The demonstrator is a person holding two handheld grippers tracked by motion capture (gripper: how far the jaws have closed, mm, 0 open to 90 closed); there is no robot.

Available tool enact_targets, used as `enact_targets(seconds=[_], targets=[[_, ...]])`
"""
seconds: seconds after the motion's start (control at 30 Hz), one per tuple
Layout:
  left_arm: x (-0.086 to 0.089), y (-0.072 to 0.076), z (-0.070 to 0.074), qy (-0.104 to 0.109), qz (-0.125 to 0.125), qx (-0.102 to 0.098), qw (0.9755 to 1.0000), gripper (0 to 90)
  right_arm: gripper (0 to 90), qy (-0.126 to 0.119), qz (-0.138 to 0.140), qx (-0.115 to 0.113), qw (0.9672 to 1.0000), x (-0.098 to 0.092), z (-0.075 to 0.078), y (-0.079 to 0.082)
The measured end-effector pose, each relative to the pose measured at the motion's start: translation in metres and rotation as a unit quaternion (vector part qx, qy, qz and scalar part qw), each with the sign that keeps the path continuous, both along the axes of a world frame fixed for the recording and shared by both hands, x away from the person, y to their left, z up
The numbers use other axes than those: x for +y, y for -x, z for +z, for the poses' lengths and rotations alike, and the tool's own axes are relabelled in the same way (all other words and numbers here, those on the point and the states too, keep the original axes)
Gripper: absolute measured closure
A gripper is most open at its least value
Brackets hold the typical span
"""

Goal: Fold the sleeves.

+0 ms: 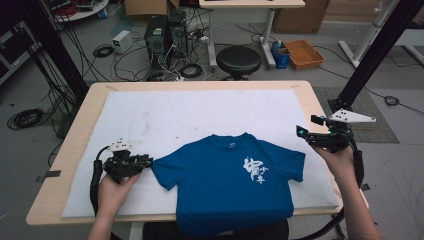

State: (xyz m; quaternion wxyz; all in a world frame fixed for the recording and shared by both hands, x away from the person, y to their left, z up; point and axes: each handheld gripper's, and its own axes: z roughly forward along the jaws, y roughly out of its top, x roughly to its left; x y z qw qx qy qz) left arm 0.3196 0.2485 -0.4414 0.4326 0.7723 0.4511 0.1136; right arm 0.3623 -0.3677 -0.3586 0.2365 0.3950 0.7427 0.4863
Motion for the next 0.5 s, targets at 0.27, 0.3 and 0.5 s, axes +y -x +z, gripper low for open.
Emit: enact_targets(seconds=[0.27,0.3,0.5], targets=[[-0.005,-0.003,-0.004,-0.009,-0.013,0.017,0.9997,79.9,23.5,0.004,0.002,-0.002,1.0,0.001,0.0,0.0],[-0.006,-0.003,-0.004,-0.005,-0.012,0.018,0.9998,86.9,23.6,0.004,0.002,-0.001,1.0,0.002,0.0,0.0],[-0.014,0.0,0.009,0.035,-0.014,0.013,0.9992,88.2,23.8,0.003,0.003,-0.005,1.0,0.002,0.001,0.001]])
